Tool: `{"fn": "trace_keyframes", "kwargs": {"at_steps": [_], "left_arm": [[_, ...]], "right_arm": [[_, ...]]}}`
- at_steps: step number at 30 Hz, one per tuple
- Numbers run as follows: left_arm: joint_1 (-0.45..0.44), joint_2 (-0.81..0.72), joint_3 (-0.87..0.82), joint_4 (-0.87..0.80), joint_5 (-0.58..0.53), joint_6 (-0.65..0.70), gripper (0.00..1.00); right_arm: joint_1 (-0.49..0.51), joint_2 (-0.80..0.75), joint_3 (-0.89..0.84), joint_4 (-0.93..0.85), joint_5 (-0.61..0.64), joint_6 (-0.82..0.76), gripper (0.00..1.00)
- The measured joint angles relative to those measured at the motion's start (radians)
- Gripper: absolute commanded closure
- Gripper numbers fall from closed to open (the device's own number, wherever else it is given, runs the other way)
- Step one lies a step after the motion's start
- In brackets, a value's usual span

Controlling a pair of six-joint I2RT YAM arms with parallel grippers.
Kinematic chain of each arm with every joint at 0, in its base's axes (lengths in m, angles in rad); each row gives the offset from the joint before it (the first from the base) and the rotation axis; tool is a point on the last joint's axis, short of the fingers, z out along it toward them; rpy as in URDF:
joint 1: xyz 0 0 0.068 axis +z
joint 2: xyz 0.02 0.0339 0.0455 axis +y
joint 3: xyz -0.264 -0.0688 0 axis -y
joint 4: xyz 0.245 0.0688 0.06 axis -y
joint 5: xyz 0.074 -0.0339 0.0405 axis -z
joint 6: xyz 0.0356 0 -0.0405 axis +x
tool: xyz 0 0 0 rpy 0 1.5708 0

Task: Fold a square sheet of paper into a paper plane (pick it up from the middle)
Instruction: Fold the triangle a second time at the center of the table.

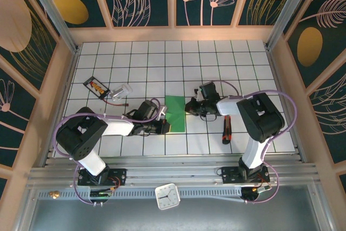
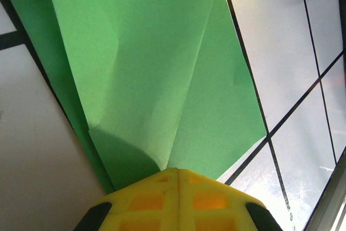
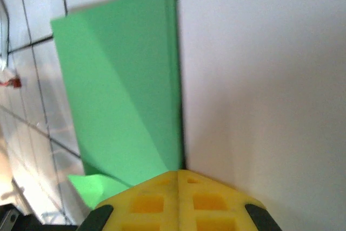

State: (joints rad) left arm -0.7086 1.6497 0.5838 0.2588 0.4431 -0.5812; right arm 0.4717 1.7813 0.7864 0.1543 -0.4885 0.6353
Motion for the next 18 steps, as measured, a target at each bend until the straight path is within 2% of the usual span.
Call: {"fn": "trace_keyframes", "kwargs": {"at_steps": [5, 9, 12, 18], "left_arm": [[0.0, -0.004, 0.026, -0.023, 0.01, -0.043, 0.72], [0.004, -0.039, 0.056, -0.031, 0.002, -0.077, 0.64], [0.007, -0.079, 0.08, -0.03, -0.007, -0.096, 0.68], [0.039, -0.057, 0.12, -0.023, -0.014, -0.13, 0.95]], "right_arm": [[-0.005, -0.116, -0.025, -0.059, 0.103, -0.029, 1.0], [0.094, -0.256, -0.064, -0.076, 0.174, -0.023, 0.9], [0.188, -0.328, -0.102, -0.076, 0.205, 0.013, 0.8], [0.269, -0.359, -0.18, -0.074, 0.242, 0.132, 0.58]]}}
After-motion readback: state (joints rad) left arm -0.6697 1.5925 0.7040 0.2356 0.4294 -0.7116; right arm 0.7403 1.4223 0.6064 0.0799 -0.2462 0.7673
